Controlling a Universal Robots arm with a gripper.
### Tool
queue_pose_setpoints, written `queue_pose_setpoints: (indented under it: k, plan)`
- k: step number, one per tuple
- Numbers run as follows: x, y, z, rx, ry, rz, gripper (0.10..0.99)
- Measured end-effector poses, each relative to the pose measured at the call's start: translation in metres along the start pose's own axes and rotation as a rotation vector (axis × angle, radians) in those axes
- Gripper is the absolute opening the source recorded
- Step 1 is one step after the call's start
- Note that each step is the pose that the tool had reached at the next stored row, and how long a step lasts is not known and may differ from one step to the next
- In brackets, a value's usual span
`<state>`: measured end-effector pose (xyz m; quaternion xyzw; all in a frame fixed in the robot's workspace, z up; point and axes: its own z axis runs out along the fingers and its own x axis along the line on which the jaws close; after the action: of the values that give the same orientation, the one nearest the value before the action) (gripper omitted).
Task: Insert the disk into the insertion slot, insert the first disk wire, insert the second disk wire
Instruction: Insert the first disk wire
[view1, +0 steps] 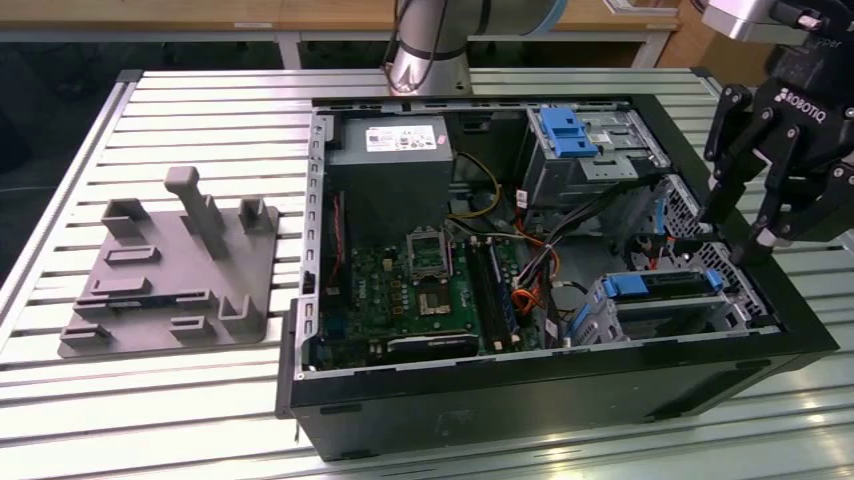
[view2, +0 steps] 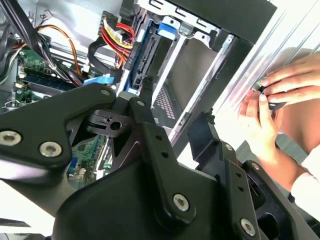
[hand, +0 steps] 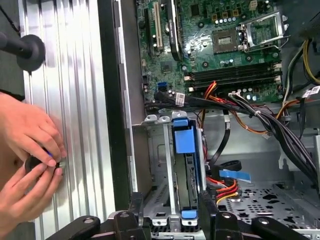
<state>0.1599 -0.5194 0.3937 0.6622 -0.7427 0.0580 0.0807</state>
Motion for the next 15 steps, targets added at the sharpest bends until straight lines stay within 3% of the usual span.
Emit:
queue_pose_setpoints:
  k: [10,15]
  plan:
    - [-0.0064,-0.0025,0.0049,0.009,0.0015,-0.043,0.557]
    - [-0.0185,-0.0057,0.0074,0.008,0.0031,-0.043,0.557]
